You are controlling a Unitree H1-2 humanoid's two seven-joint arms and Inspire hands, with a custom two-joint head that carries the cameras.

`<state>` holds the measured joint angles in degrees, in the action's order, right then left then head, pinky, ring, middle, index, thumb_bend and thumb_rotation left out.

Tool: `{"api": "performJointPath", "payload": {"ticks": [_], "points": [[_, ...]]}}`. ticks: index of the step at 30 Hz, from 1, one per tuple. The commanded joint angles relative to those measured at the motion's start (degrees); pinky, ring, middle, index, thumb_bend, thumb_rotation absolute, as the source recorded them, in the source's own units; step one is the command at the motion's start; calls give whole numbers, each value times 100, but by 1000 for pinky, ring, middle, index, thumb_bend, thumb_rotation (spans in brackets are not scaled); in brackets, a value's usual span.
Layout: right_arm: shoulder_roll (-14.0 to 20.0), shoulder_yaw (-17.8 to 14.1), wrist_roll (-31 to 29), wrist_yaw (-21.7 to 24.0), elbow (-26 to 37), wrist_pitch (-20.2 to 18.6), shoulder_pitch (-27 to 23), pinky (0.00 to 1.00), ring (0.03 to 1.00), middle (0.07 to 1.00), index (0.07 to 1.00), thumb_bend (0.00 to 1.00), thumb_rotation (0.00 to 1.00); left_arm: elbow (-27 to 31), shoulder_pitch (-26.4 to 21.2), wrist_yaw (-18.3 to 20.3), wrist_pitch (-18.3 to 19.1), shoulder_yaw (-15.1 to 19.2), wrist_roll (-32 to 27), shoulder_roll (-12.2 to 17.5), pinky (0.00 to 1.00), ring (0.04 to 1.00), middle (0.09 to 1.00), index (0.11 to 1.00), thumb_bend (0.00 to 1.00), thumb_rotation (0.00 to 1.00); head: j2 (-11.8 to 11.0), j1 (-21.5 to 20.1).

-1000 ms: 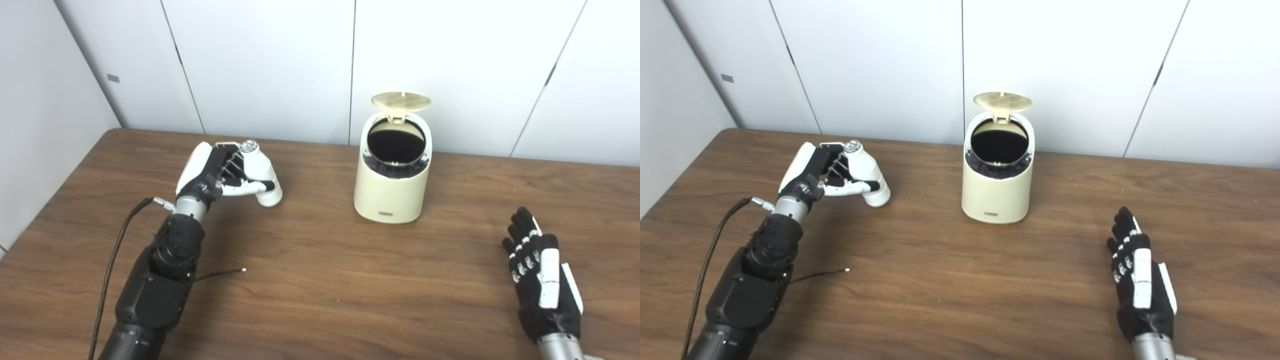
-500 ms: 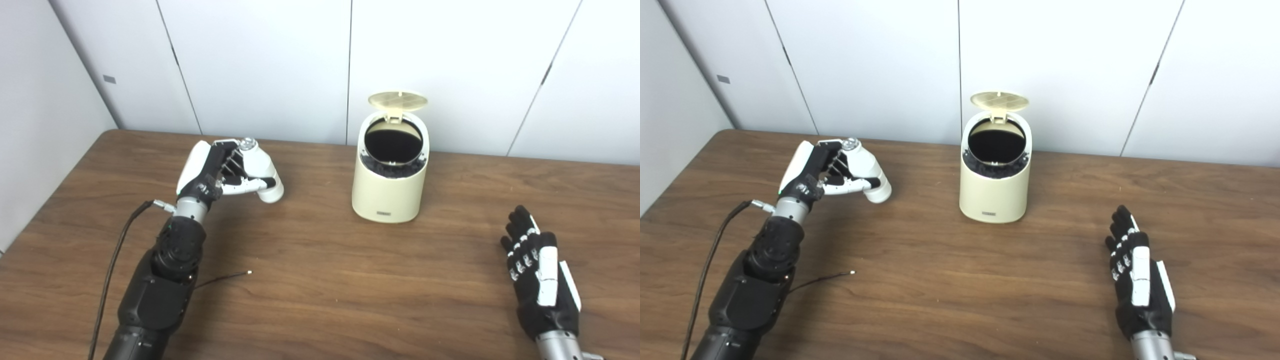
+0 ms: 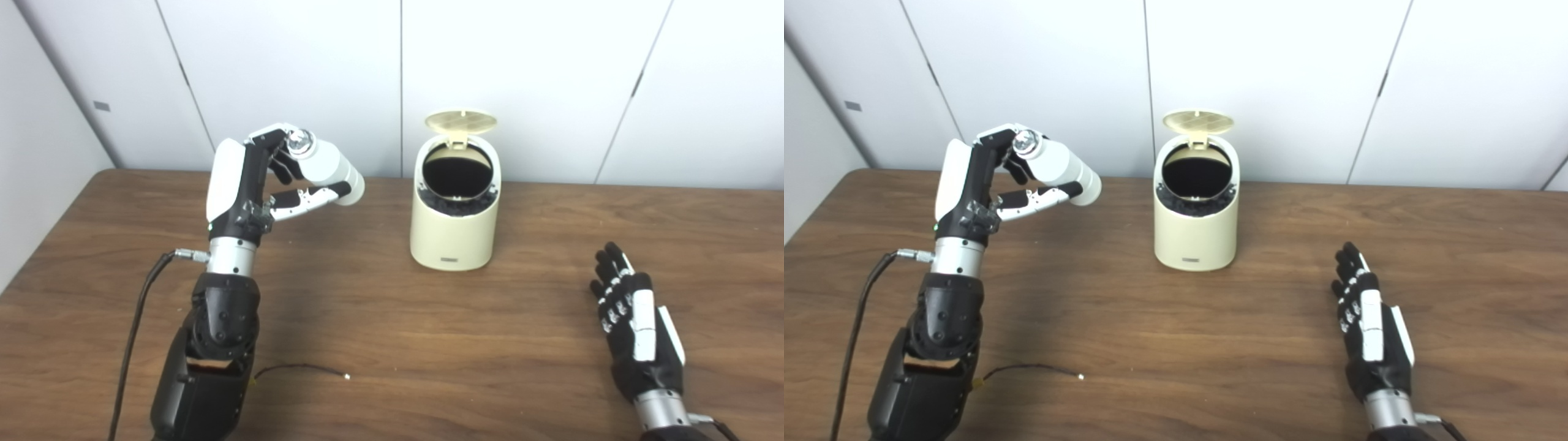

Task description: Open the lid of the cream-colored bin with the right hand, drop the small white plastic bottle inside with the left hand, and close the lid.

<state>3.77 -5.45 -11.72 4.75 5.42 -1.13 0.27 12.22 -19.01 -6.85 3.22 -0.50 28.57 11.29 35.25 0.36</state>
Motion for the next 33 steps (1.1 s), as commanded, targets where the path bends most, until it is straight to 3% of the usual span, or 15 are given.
{"api": "performJointPath", "payload": {"ticks": [1,6,16,24,33], "points": [[-85,37,4,-17,19,141,-89,1000,998,951,934,622,935,199,-313,-79,-175,1,62,31,319,387,497,529,496,0,1,-25],[-123,76,117,-46,15,186,-108,1000,995,946,941,631,937,299,-508,-37,-215,-173,149,-175,279,363,483,552,491,0,-21,-112],[-164,72,97,-72,60,176,-87,999,996,951,943,621,922,149,-804,-153,-542,-589,672,-438,311,380,492,543,494,0,-34,-189],[-177,81,122,-97,45,213,-83,994,995,952,942,617,916,-111,-969,-152,-697,-704,698,-651,338,390,486,542,496,0,-29,-213],[-186,119,229,-114,5,276,-92,999,1000,956,945,626,928,-636,-1127,-455,-1004,-789,945,-732,357,389,483,540,497,0,-63,-263]]}}
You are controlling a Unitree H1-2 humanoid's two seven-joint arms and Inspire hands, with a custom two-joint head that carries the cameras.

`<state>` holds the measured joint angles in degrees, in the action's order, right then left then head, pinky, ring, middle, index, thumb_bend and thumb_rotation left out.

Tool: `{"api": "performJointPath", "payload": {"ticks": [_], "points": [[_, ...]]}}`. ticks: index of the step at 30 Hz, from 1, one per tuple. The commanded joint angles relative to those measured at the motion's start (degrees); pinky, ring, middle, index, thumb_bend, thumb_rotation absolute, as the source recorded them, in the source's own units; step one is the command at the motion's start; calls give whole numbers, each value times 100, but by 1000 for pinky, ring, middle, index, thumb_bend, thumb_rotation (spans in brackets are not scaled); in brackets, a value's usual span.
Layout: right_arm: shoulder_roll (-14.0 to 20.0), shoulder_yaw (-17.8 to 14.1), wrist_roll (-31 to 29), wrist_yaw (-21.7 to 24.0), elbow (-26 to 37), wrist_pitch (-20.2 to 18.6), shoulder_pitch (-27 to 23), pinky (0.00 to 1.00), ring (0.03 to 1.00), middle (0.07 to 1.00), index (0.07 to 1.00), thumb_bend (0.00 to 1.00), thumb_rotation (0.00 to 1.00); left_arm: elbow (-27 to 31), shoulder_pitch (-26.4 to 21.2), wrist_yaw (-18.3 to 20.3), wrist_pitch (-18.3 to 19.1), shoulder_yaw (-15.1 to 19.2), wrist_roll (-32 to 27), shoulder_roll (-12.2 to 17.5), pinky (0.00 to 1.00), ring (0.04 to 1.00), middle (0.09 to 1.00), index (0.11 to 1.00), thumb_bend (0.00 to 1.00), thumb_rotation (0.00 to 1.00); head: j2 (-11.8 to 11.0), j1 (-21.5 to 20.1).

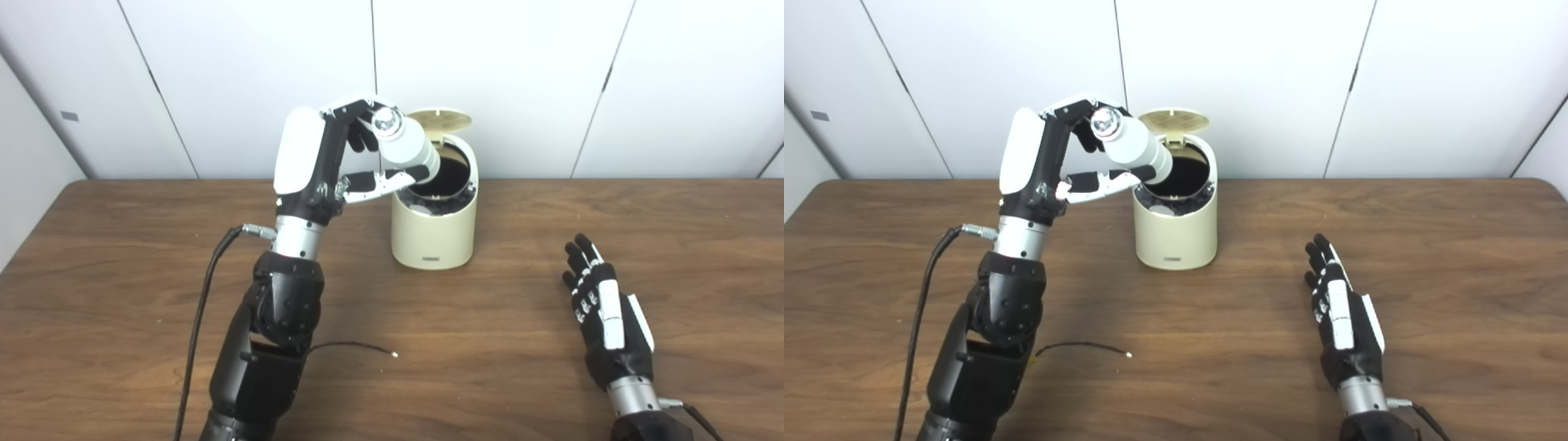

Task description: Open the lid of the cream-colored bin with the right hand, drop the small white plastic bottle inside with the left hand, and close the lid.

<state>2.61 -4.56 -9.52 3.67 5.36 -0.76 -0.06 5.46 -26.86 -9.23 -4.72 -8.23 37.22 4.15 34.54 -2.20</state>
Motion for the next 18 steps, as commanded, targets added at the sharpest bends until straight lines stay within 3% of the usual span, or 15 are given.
{"api": "performJointPath", "payload": {"ticks": [1,18], "points": [[-78,36,18,-12,34,222,-55,1000,1000,955,942,623,932,-10,-359,-247,-236,-18,102,-15,350,386,481,541,496,0,7,-4],[-110,80,36,-19,-12,229,-69,1000,1000,948,936,632,924,-770,-602,-686,-680,-121,344,-4,338,375,464,546,495,0,-54,-39]]}}
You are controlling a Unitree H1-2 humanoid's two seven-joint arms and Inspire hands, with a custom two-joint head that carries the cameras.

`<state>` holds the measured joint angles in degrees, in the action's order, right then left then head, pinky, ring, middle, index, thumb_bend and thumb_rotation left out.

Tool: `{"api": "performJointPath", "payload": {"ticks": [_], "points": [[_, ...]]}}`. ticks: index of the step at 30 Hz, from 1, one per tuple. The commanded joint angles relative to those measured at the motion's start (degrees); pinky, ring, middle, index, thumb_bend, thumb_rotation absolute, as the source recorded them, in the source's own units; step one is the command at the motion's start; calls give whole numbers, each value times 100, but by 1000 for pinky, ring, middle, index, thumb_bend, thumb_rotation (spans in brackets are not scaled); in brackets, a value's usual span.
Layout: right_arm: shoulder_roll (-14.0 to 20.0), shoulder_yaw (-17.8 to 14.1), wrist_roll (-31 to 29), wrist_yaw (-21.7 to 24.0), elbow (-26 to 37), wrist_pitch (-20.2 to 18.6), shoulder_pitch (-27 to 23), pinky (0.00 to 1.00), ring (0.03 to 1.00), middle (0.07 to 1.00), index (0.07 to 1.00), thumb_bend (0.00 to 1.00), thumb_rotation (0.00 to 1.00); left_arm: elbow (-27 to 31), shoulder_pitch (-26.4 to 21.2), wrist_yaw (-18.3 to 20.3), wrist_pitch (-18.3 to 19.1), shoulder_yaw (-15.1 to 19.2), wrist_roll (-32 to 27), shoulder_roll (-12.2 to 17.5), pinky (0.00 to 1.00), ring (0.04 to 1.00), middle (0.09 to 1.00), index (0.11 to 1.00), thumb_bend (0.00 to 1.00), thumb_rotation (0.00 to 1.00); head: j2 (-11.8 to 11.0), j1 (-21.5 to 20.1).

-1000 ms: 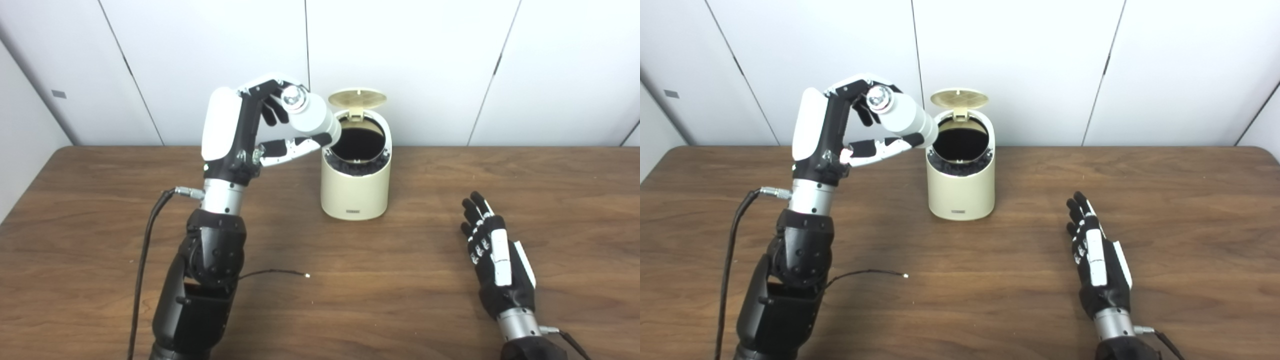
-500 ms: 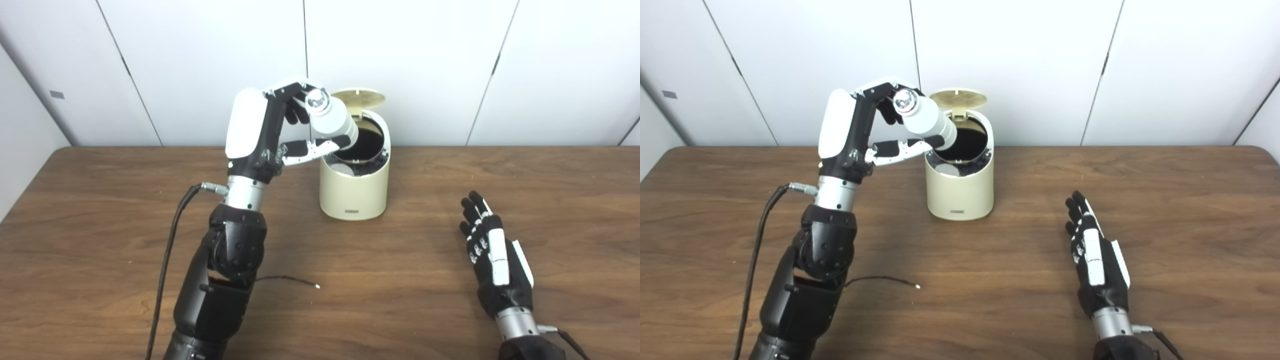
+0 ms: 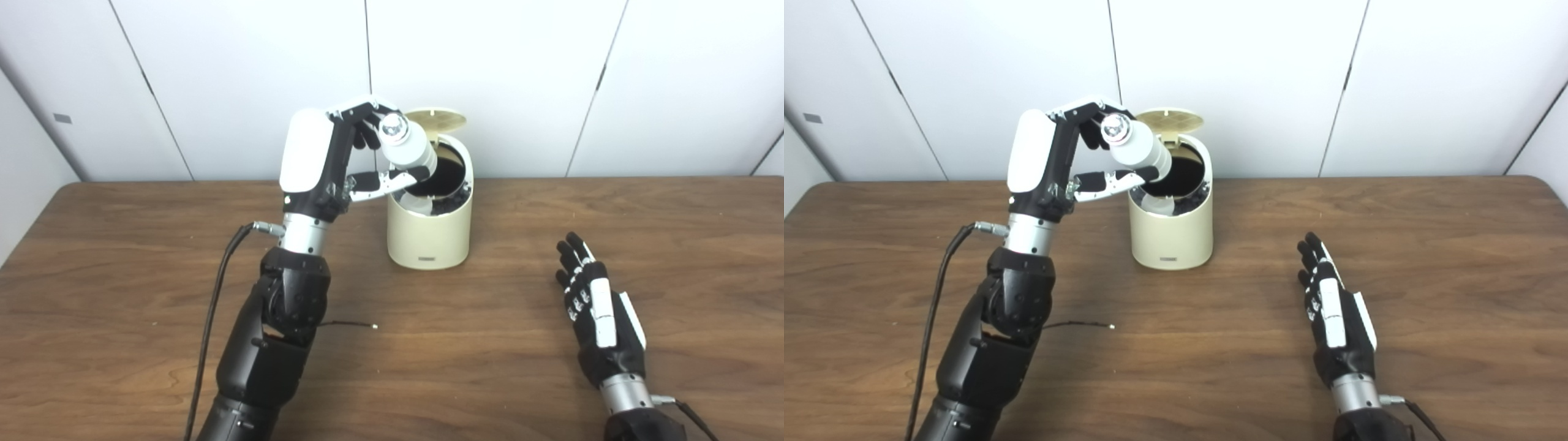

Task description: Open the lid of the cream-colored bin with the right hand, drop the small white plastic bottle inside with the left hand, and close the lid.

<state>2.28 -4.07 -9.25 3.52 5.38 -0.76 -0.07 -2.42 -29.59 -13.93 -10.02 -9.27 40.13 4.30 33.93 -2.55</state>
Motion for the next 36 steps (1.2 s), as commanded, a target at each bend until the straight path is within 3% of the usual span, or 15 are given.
{"api": "performJointPath", "payload": {"ticks": [1,23,31,34,36], "points": [[-80,29,-7,2,-15,233,-70,1000,1000,948,937,628,930,-59,-354,-256,-182,-27,78,-21,328,371,461,548,495,0,14,-12],[-81,122,117,8,-34,183,-98,1000,1000,953,944,616,981,-1429,-618,-1241,-666,-565,750,209,399,431,473,509,502,0,-30,-40],[-88,137,96,20,6,168,-91,1000,997,942,940,620,964,-1416,-604,-1225,-575,-588,727,246,389,437,454,517,502,0,1,29],[-83,140,92,21,31,153,-81,1000,993,937,942,620,968,-1318,-570,-1145,-514,-567,679,236,329,413,427,539,498,0,18,37],[-83,131,58,33,27,159,-77,1000,998,939,946,614,963,-1269,-553,-1096,-484,-548,624,222,303,436,471,501,504,0,15,48]]}}
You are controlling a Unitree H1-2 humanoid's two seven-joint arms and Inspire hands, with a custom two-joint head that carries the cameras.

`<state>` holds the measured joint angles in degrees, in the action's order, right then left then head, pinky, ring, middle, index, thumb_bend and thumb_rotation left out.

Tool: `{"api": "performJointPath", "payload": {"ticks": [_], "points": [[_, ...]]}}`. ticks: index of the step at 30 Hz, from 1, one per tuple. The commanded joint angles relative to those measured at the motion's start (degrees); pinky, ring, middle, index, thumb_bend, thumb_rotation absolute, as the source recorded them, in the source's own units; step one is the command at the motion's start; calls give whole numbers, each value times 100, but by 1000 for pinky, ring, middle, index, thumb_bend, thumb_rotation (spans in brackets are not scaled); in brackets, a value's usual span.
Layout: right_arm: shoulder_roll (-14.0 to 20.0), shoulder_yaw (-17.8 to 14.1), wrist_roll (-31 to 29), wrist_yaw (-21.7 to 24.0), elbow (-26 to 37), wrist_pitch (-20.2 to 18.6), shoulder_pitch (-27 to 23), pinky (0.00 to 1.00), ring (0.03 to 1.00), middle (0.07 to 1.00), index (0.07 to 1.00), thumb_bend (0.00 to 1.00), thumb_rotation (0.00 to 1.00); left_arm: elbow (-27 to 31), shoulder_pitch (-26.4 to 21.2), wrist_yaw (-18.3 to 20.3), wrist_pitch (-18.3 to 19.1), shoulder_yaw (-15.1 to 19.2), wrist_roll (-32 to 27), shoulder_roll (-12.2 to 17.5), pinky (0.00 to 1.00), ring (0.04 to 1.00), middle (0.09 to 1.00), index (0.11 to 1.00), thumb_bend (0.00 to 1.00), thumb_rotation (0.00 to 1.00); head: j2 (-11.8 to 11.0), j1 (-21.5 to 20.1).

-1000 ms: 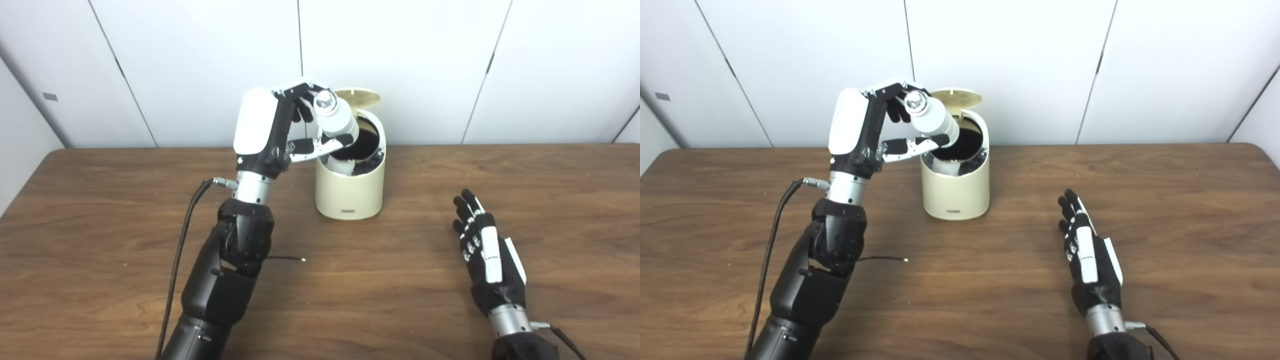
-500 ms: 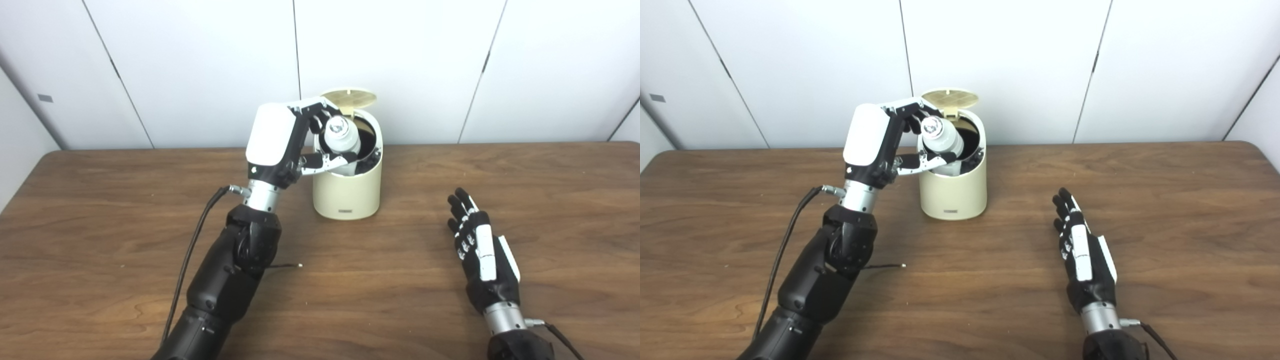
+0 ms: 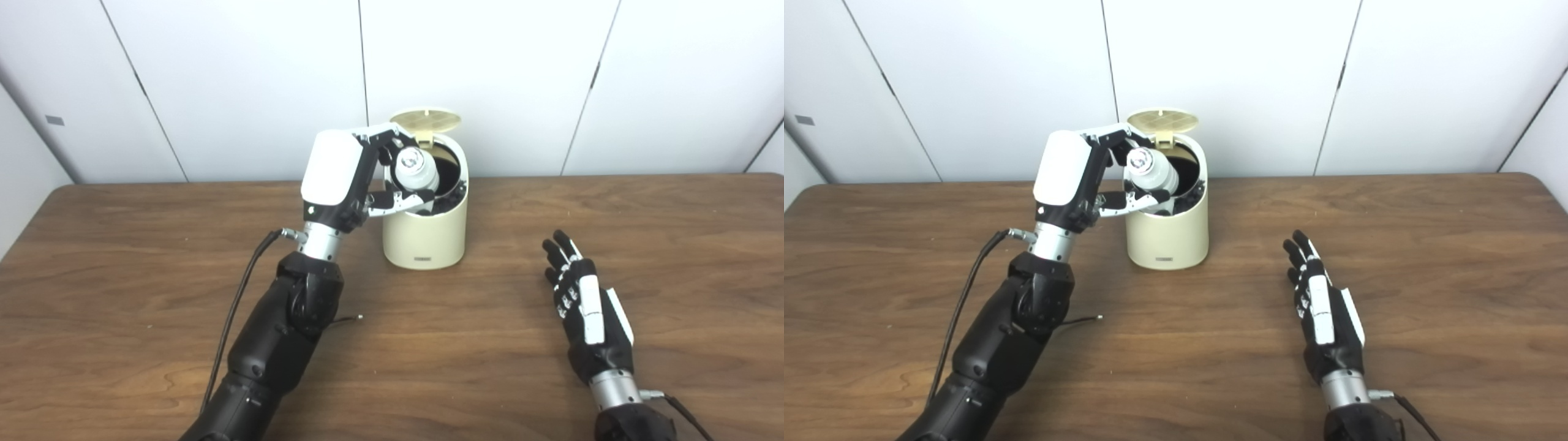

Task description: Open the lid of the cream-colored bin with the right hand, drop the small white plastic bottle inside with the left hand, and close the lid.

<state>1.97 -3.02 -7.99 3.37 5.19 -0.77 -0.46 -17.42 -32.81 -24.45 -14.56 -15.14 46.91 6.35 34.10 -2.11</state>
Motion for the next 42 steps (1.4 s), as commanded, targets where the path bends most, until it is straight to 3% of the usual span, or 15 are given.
{"api": "performJointPath", "payload": {"ticks": [1,5,6,9,11,15,16,17,19,24,31,42], "points": [[-49,26,-56,40,43,158,-38,1000,999,940,948,615,961,252,-225,-20,-19,47,-82,10,306,442,476,496,505,0,4,7],[-17,37,-6,46,-17,190,-58,1000,996,935,950,620,972,322,-225,58,51,81,-166,-15,308,442,483,493,507,0,8,4],[-16,40,2,45,-24,196,-60,1000,995,935,951,618,977,333,-229,59,66,86,-169,-19,295,380,479,492,519,0,8,4],[-38,32,-11,24,0,160,-55,1000,991,927,942,626,967,332,-257,70,56,96,-201,-18,264,317,476,492,525,0,15,11],[-41,32,-18,24,16,142,-55,1000,988,923,943,627,961,337,-264,103,56,102,-238,-18,264,315,476,587,547,0,15,11],[-24,29,-35,44,4,153,-62,1000,986,920,941,623,960,390,-265,188,124,91,-231,-1,286,338,478,631,553,0,23,20],[-24,25,-38,44,-4,160,-63,1000,987,919,939,622,959,402,-264,202,137,89,-228,1,299,356,473,632,714,98,24,22],[-23,22,-39,43,-10,166,-64,1000,987,918,938,621,958,409,-263,209,147,86,-225,3,309,368,473,632,797,149,24,22],[-23,17,-34,37,-9,173,-62,1000,988,918,938,620,957,431,-259,216,160,73,-209,14,321,382,475,633,865,191,31,24],[-40,-16,-52,8,-28,180,-71,1000,987,915,936,635,939,499,-243,312,184,67,-273,22,315,373,465,624,887,195,35,27],[-7,-29,-51,32,-112,217,-84,1000,996,924,962,636,946,532,-236,487,73,106,-503,37,306,358,455,597,993,202,38,41],[25,-63,-40,28,-152,190,-96,1000,985,924,971,633,954,627,-198,610,-7,121,-663,83,331,375,466,590,1000,240,42,67]]}}
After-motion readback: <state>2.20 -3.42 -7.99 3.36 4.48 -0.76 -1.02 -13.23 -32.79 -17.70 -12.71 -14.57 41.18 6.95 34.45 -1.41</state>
